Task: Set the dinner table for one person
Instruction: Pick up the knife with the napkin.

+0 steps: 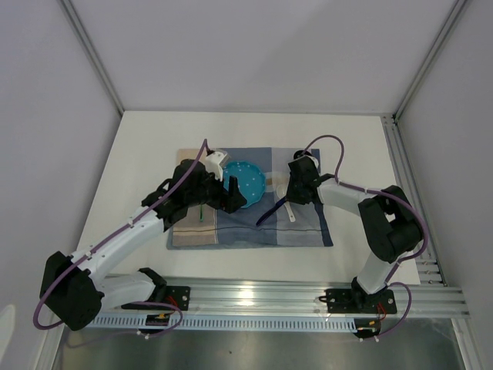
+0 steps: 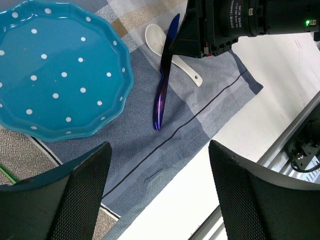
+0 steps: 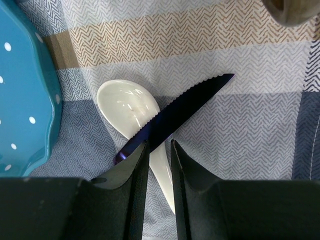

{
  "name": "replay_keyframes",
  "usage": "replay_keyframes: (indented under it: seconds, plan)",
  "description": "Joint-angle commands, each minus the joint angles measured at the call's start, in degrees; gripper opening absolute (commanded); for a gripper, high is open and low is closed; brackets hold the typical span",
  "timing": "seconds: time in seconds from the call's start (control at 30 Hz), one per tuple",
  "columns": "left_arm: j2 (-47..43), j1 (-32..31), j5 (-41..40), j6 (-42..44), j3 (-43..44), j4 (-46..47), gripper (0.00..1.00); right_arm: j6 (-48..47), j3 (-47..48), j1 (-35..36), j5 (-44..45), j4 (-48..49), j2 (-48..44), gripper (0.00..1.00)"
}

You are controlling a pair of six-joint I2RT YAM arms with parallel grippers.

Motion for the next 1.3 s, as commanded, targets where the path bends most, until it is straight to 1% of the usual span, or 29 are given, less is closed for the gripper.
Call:
replay_keyframes:
  seconds: [0.0, 0.17, 0.63, 0.9, 1.07, 1.27]
  plan:
    - [-0.61, -0.19, 1.15, 0.99, -0.13, 2.20, 0.82, -1.71, 2.22, 0.72, 3.64, -0.17, -0.83, 0.27]
    - [-0.61, -0.19, 1.41, 0.98, -0.39, 2.46, 0.82, -2.24, 2.31, 0.81, 5.23, 0.62, 0.23, 0.28]
    - [-0.79, -0.19, 1.50, 1.07, -0.57, 2.64, 0.82, -2.24, -0.85, 0.28, 0.84, 9.05, 1.37, 0.28]
    - [-0.70, -0.19, 1.76, 1.34, -0.66, 2.73, 0.82, -1.89, -0.68, -0.69, -0.04, 8.97, 2.25, 0.30]
    - [-0.70, -0.19, 1.76, 1.51, -0.66, 2.73, 0.82, -0.66, -0.76, -1.92, -2.33, 9.68, 3.30, 0.35]
    - [-0.70, -0.19, 1.67, 1.60, -0.48, 2.64, 0.82, 0.05, -0.06, -2.09, -2.86, 8.62, 3.13, 0.35]
